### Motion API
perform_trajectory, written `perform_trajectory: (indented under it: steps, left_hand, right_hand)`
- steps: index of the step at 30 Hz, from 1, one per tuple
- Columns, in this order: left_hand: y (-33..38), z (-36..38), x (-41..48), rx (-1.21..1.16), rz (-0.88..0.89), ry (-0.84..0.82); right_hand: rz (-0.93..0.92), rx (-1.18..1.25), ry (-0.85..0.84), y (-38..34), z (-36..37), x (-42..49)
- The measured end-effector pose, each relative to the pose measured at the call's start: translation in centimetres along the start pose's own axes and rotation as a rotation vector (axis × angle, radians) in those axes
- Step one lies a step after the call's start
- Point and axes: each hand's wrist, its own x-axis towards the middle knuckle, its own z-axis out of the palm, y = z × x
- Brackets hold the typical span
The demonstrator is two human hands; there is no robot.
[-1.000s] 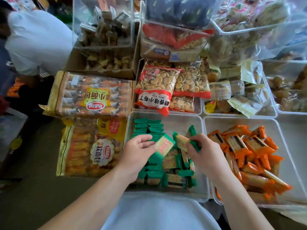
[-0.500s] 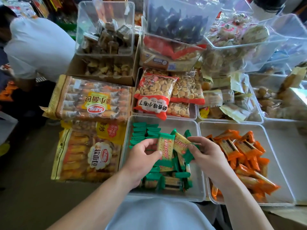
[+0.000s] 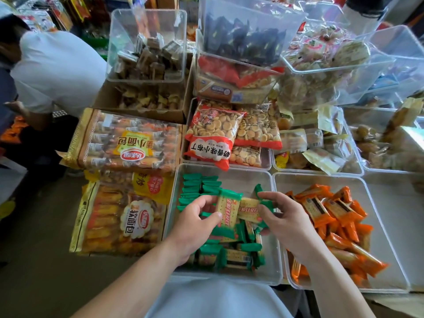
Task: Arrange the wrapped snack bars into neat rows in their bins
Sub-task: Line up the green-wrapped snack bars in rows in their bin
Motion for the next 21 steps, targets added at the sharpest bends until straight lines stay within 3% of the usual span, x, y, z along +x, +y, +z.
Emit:
perform_trajectory:
  steps: [5, 8, 14, 21]
  left_hand:
    - [1.6, -1.3, 0.1, 0.452, 0.156, -0.069]
    - [3.2, -1.7, 0.1, 0.659, 0.210, -0.127]
    - [4.1, -0.7, 0.7, 0.604, 0.244, -0.233]
    - [2.5, 0.5, 2.2, 0.499, 0.464, -0.011]
  right_hand:
    - [0.006, -0.074, -0.031, -0.8, -1.2, 1.3]
    - [-0.026, -0.246, -0.012, -1.5, -1.8, 2.2]
    - [-0.050, -0.313, -0.094, -2.4, -0.9, 3.3]
    - [-0.064, -0.155, -0.326, -3.2, 0.1, 2.7]
